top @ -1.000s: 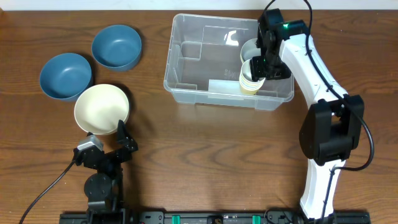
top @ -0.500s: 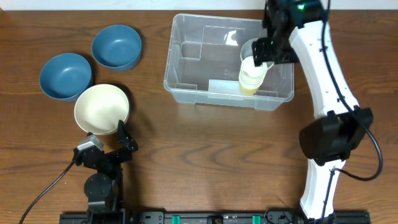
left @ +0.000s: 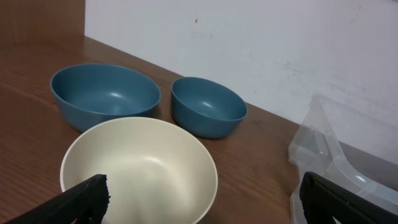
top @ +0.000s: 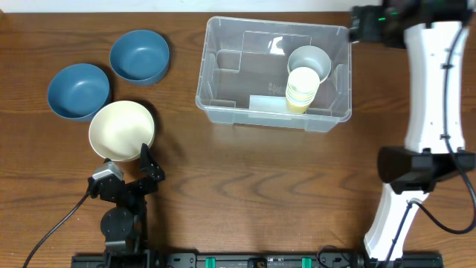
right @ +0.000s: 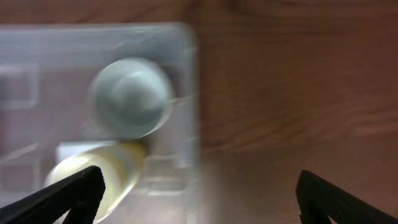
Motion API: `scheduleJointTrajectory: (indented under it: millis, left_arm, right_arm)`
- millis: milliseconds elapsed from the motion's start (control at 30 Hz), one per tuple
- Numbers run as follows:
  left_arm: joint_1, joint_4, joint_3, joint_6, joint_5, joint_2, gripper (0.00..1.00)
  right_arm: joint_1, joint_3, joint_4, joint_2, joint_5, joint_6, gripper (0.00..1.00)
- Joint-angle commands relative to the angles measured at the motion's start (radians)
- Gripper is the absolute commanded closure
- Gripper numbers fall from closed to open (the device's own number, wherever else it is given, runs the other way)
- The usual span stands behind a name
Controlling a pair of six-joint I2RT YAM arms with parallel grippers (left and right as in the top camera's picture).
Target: Pack container
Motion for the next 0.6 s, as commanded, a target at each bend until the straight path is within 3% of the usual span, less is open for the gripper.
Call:
scheduleJointTrajectory:
  millis: [0, 333, 467, 567]
  left_arm:
    - [0.005, -0.033, -0.023, 0.009, -0.012, -0.006, 0.02]
    - [0.005, -0.009, -0.023, 0.001, -0.017, -0.006, 0.02]
    - [0.005, -0.014, 0.039, 0.077, 0.169, -0.006, 0.02]
    - [0.005, -0.109, 0.182, 0.085, 0.208, 0.017, 0.02]
  right_arm:
    - [-0.069, 0.017, -0.002, -0.001, 0.029, 0.026, 0.01]
    - [-0.18, 0.016, -0.002, -0.001, 0.029, 0.026, 0.01]
    - [-0.185, 0.016, -0.002, -0.001, 0.029, 0.026, 0.01]
    - [-0.183, 0.016, -0.002, -0.001, 0.029, 0.026, 0.01]
